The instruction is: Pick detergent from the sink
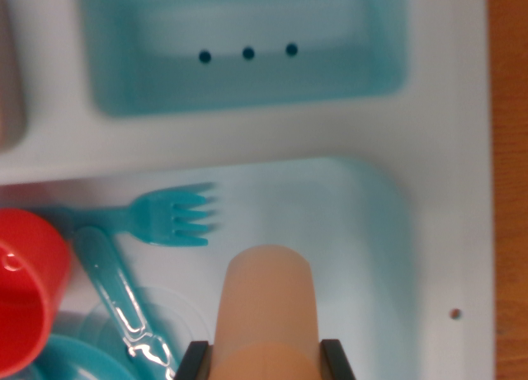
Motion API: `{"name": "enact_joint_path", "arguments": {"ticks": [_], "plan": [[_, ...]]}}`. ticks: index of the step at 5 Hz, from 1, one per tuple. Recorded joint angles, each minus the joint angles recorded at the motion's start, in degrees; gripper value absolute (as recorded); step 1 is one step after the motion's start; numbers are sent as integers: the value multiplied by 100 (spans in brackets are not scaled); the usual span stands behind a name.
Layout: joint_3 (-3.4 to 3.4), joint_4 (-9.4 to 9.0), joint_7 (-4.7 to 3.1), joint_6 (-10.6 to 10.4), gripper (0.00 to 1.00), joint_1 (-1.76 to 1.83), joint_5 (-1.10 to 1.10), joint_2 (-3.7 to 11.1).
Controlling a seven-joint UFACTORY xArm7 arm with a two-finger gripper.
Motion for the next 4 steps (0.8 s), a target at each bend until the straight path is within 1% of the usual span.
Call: {"name": "enact_joint_path", "arguments": {"ticks": [1,2,3,4], "plan": [[0,0,0,0,100,0,0,0],[-1,175,-7,230,100,3,-5,-55],[-1,175,-7,230,100,3,-5,-55],[-3,363,-14,476,100,6,-11,-115]]}}
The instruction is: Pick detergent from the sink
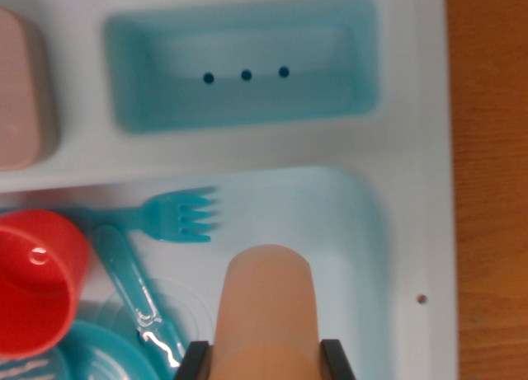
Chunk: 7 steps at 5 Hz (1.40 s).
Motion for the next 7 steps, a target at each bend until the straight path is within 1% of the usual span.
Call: {"name": "enact_joint_path", "arguments": {"ticks": [1,2,3,4,5,6,7], "plan": [[0,0,0,0,100,0,0,0],[-1,198,-8,260,100,3,-6,-63],[-1,198,-8,260,100,3,-6,-63],[-3,392,-15,515,100,6,-11,-124],[-3,392,-15,515,100,6,-11,-124],[-4,604,-23,792,100,10,-18,-191],[-4,604,-23,792,100,10,-18,-191]]}}
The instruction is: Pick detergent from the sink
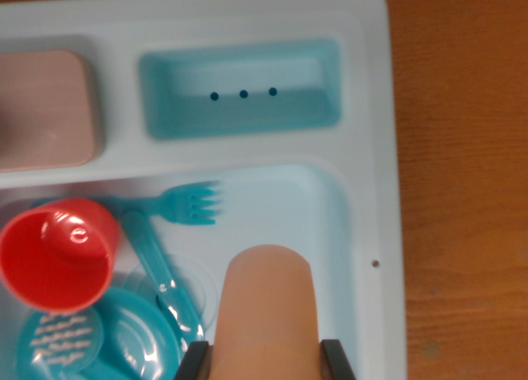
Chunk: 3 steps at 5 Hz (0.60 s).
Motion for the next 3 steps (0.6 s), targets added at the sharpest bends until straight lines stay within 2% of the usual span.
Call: {"name": "enact_joint_path", "arguments": {"ticks": [1,2,3], "plan": [[-1,208,-8,274,100,3,-6,-66],[-1,208,-8,274,100,3,-6,-66],[-3,407,-15,534,100,7,-12,-129]]}}
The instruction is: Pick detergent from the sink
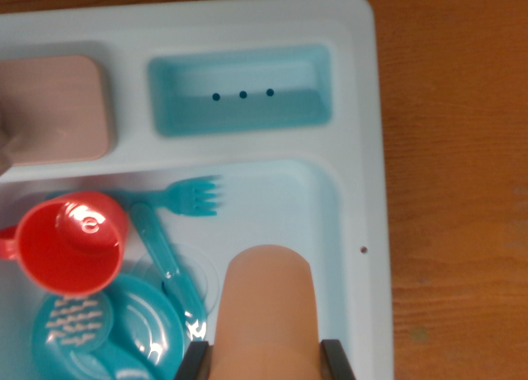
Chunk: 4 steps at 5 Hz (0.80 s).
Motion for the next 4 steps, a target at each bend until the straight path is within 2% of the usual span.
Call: {"name": "enact_joint_path", "arguments": {"ticks": [1,2,3,4], "plan": [[0,0,0,0,100,0,0,0],[-1,195,-7,256,100,3,-6,-62],[-1,195,-7,256,100,3,-6,-62],[-3,380,-14,499,100,6,-11,-120]]}}
